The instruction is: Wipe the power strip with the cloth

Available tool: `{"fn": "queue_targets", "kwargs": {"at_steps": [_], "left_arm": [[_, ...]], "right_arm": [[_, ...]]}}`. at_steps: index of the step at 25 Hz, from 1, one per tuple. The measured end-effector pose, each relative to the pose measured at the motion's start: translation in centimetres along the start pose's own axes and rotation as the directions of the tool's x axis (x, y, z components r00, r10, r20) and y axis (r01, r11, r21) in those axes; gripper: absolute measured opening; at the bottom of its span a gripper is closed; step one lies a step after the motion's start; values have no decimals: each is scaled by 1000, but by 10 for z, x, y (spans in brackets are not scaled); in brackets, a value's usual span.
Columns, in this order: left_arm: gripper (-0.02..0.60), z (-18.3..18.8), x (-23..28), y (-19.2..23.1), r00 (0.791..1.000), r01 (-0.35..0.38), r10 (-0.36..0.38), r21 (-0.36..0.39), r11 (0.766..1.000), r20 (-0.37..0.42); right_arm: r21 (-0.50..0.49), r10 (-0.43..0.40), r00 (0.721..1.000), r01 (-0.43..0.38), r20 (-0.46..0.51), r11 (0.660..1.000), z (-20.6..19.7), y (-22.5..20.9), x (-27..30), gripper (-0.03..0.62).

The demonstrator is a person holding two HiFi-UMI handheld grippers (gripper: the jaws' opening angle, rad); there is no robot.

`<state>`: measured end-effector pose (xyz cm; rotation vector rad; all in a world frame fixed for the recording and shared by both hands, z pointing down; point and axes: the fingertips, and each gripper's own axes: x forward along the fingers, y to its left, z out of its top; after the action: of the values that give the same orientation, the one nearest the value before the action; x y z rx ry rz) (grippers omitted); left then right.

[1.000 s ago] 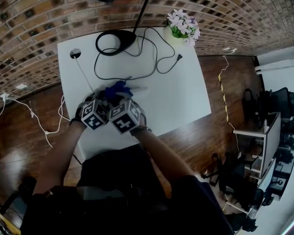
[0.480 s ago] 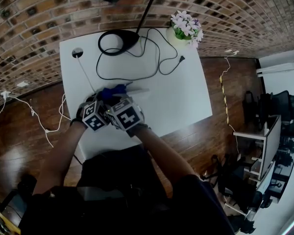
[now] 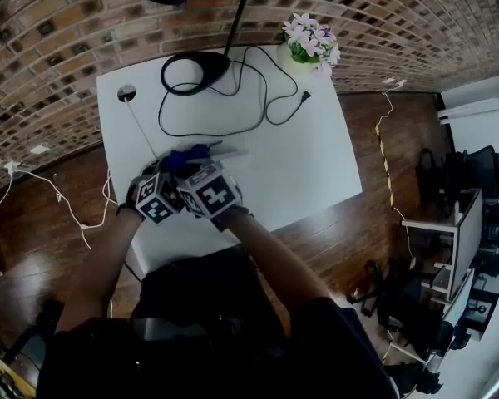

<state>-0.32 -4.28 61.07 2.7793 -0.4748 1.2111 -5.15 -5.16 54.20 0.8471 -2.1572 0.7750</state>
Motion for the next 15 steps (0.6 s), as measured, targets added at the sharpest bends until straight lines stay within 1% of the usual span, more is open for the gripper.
{"fn": "queue_targets", "kwargs": {"at_steps": [4,8,11,13,15], "left_arm": [[189,0,1,-1,1000,-9,9,3,1000,-6],[189,-2,2,1,999,-16,15,-7,1000,-28],[189,-2,3,-1,998,-2,1,-20,1000,-64],[189,-1,3,-2,997,-2,0,-21,1000,-77],[189,-2,3,0,997,-11,10,-21,1000,-82]], "right_arm": [[-6,31,999,-31,13,1000,-2,3,-2,67],[-52,33,999,-32,6,998,-2,1,-2,67],[-94,25,1000,-24,9,995,0,-1,-7,66],[-98,22,1000,-21,7,995,-1,-3,-9,66],[-101,35,999,-35,2,994,-2,-2,-9,66]]}}
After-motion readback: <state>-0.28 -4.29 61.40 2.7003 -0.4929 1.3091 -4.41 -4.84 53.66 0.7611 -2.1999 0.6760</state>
